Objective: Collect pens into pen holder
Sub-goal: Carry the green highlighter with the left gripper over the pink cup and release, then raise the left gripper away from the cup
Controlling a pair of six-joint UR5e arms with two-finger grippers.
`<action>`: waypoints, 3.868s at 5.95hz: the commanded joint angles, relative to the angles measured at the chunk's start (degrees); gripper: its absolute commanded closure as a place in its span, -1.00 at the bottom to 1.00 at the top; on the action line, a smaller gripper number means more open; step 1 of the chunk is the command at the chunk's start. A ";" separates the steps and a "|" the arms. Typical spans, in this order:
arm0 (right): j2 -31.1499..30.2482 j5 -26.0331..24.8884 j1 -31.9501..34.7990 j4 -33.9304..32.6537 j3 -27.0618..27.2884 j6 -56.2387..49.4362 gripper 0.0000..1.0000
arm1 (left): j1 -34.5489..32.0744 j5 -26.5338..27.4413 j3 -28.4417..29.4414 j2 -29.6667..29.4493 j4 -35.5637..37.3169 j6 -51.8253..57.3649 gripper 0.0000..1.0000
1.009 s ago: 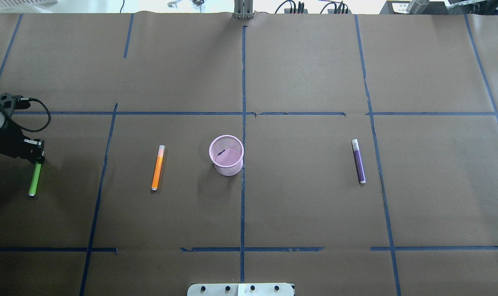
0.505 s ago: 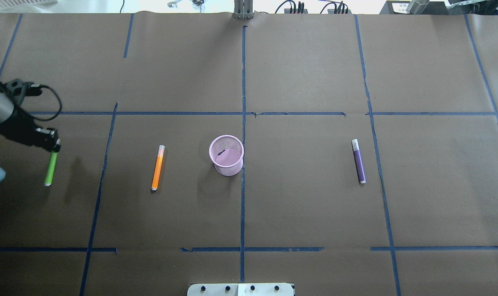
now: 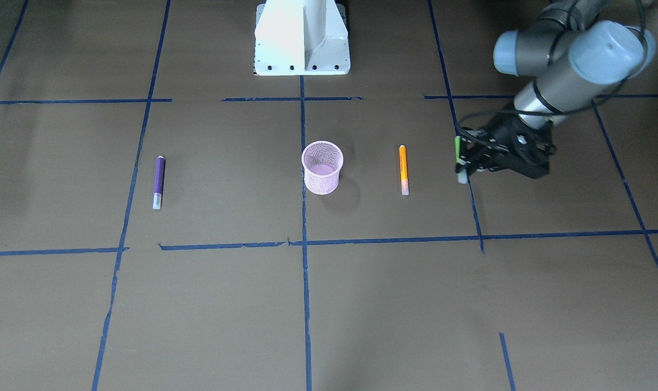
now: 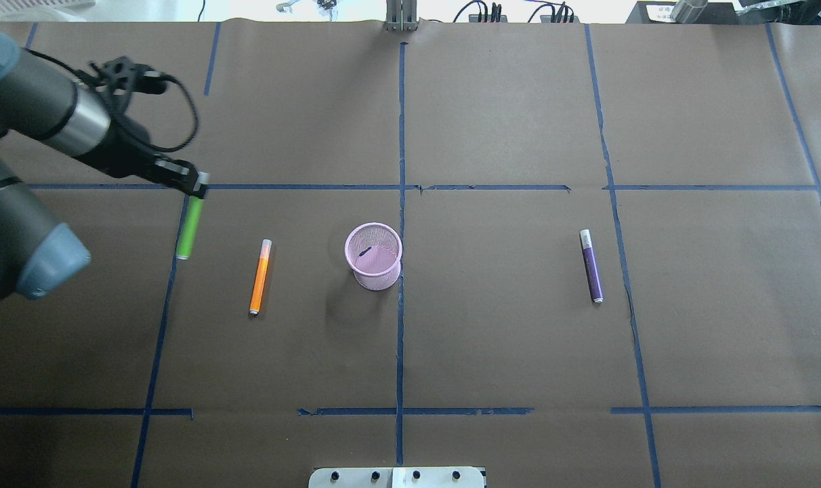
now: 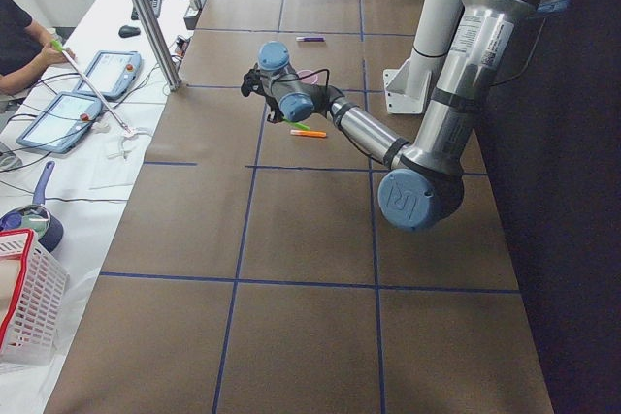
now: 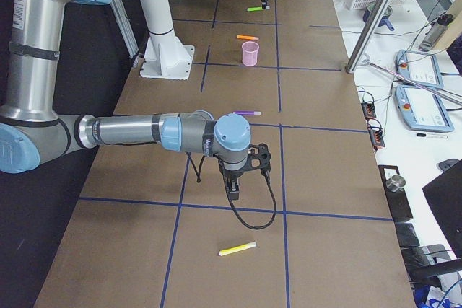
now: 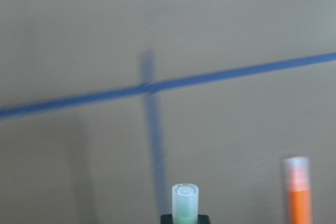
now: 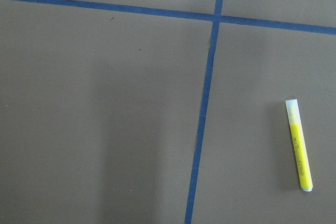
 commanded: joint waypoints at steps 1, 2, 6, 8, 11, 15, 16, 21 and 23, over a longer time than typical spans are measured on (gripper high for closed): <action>0.03 0.07 0.00 0.01 0.01 -0.06 -1.00 | 5.11 4.00 -2.68 -7.99 -0.74 0.02 0.96; 0.03 0.07 0.00 0.10 0.27 -0.06 -1.00 | 7.73 16.55 -4.43 -9.76 -7.53 0.64 0.96; 0.12 0.07 0.00 0.01 0.45 -0.06 -1.00 | 25.22 54.34 -1.56 -9.70 -23.68 0.73 1.00; 0.12 -0.02 0.00 0.01 0.36 -0.06 -1.00 | 27.97 59.30 1.17 -9.78 -24.83 0.73 1.00; 0.12 0.07 0.00 0.01 0.36 -0.06 -1.00 | 28.76 59.31 3.81 -9.43 -24.83 0.73 0.89; 0.38 -0.63 -0.09 0.18 -1.91 -0.32 -0.98 | 29.30 58.69 2.15 -9.34 -19.25 2.05 -1.00; 0.99 -0.90 -0.09 4.19 -6.45 -0.59 -0.90 | 25.99 58.61 -1.25 -9.34 -7.28 3.79 -1.00; 19.28 -6.69 -4.82 10.12 -44.88 -13.85 -0.87 | 4.38 25.99 -9.96 -1.29 16.36 2.58 -1.00; 19.36 -7.23 -6.66 10.21 -48.23 -14.92 -0.84 | 0.21 20.55 -14.27 5.75 16.13 2.66 -1.00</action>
